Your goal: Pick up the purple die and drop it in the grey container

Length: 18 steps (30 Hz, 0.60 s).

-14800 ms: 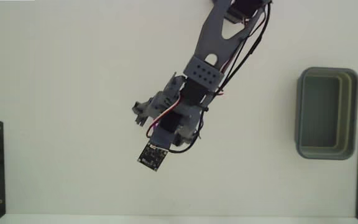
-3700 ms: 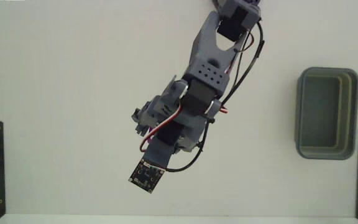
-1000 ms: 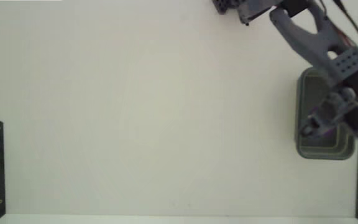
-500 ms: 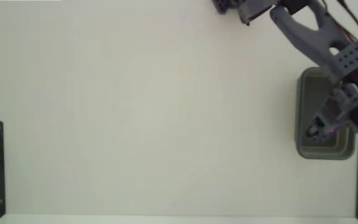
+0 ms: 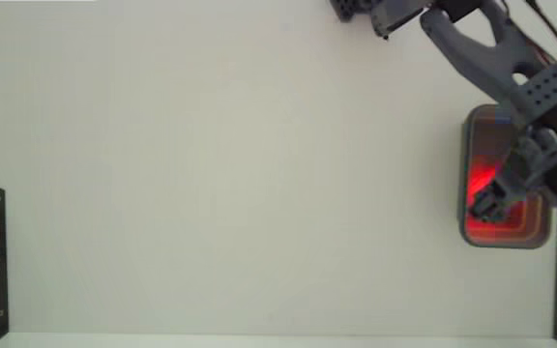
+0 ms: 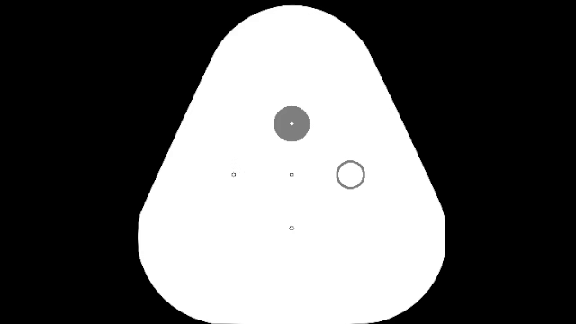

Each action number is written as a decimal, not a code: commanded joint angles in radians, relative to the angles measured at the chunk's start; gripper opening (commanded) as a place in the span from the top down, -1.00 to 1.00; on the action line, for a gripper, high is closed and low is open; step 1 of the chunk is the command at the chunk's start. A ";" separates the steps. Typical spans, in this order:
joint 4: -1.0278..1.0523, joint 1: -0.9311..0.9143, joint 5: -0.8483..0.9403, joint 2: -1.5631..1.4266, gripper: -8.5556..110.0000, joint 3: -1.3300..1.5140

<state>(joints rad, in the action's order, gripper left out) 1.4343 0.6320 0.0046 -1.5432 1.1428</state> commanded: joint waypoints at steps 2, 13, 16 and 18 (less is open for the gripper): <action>-0.008 0.021 -0.005 -0.082 -1.00 0.007; -0.008 0.021 -0.005 -0.082 -1.00 0.007; -0.008 0.018 -0.005 -0.085 -1.00 0.011; -0.008 0.014 -0.005 -0.090 -1.00 0.016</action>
<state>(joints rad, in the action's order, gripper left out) 1.4343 0.6320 0.0046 -1.5447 1.1566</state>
